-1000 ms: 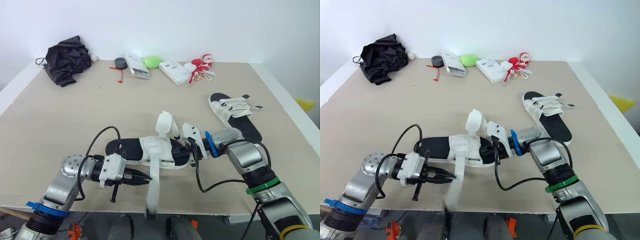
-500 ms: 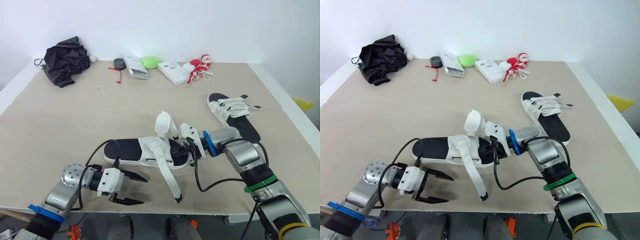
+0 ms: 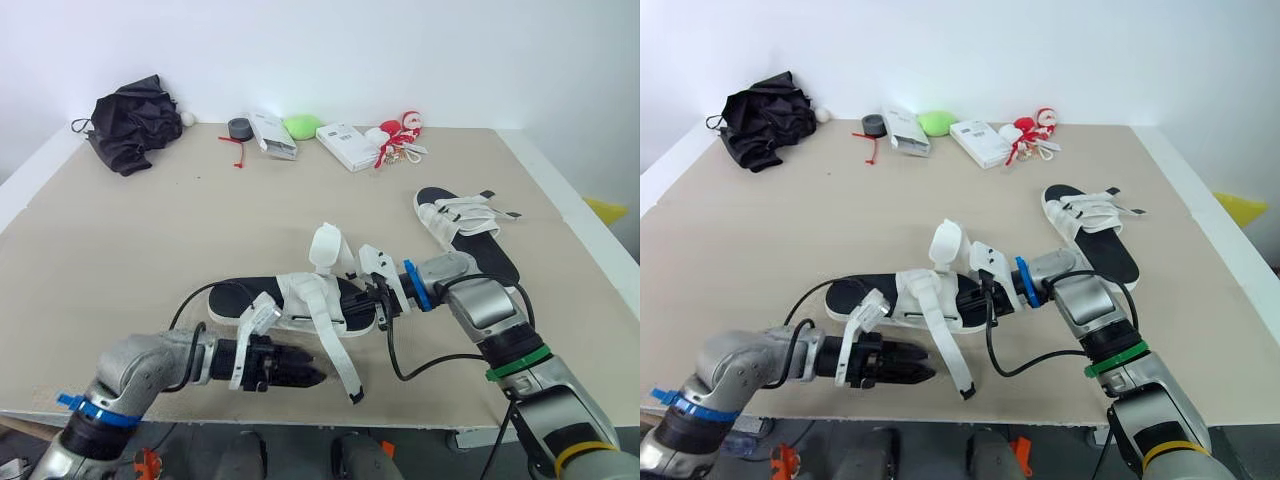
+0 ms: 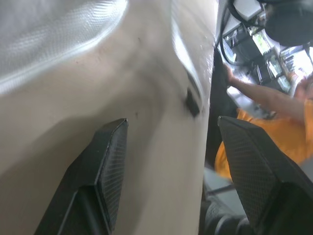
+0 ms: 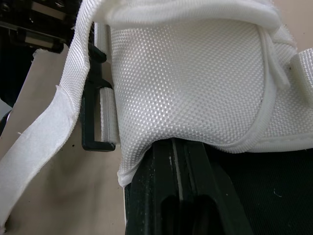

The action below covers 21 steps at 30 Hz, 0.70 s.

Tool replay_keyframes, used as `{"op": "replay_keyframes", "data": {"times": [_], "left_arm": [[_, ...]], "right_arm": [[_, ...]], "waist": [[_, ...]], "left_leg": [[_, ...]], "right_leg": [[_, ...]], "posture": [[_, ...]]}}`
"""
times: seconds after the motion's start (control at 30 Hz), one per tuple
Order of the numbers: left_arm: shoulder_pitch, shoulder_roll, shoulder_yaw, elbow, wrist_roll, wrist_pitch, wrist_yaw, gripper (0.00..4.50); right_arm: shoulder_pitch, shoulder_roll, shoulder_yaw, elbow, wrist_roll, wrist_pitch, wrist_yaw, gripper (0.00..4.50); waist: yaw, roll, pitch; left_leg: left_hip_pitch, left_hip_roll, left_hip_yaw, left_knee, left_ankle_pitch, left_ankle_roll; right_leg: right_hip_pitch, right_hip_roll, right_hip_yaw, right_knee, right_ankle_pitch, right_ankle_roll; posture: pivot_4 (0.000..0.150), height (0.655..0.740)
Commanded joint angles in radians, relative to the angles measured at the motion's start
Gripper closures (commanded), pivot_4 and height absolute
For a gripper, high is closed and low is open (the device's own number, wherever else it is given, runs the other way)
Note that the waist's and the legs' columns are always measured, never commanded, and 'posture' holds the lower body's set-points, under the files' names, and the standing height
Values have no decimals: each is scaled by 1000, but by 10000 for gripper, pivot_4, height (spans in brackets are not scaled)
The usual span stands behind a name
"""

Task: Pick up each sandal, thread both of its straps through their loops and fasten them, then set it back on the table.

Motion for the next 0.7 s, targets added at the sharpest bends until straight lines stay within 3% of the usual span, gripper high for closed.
{"op": "replay_keyframes", "data": {"times": [0.03, 0.23, 0.33, 0.53, 0.7], "left_arm": [[-61, -118, 75, 45, -76, 128, 146, 14534], [-112, -205, 108, 52, -111, 230, 212, 14534], [-124, -237, 128, 59, -123, 257, 236, 21906], [-123, -305, 207, 57, -175, 305, 280, 44861], [-123, -339, 294, 76, -233, 345, 329, 44861]], "right_arm": [[38, -4, 63, 13, -39, 24, 5, 45000], [36, -7, 65, 7, -41, 30, 5, 45000], [32, -8, 65, 4, -42, 34, 6, 45000], [17, -7, 67, 15, -49, 32, 12, 45000], [-2, -1, 71, 40, -56, 18, 19, 45000]], "waist": [[0, 0, 0], [0, -1, 0], [0, -1, 0], [0, -1, 0], [-1, -1, 0]], "left_leg": [[1, 0, 0, 0, 0, 0], [3, -1, -1, -1, 0, 0], [4, -1, -1, -2, -1, -1], [5, -2, -1, -1, -1, -1], [5, -3, -1, -1, -1, -1]], "right_leg": [[1, 0, 0, 0, 0, 0], [4, 0, 0, 0, -2, 0], [5, 0, 0, 0, -2, 0], [6, -1, 1, 0, -3, 1], [6, -1, 1, 0, -3, 1]], "posture": [[1500, 7400], [1500, 7400], [1500, 7400], [1500, 7400], [1500, 7400]]}}
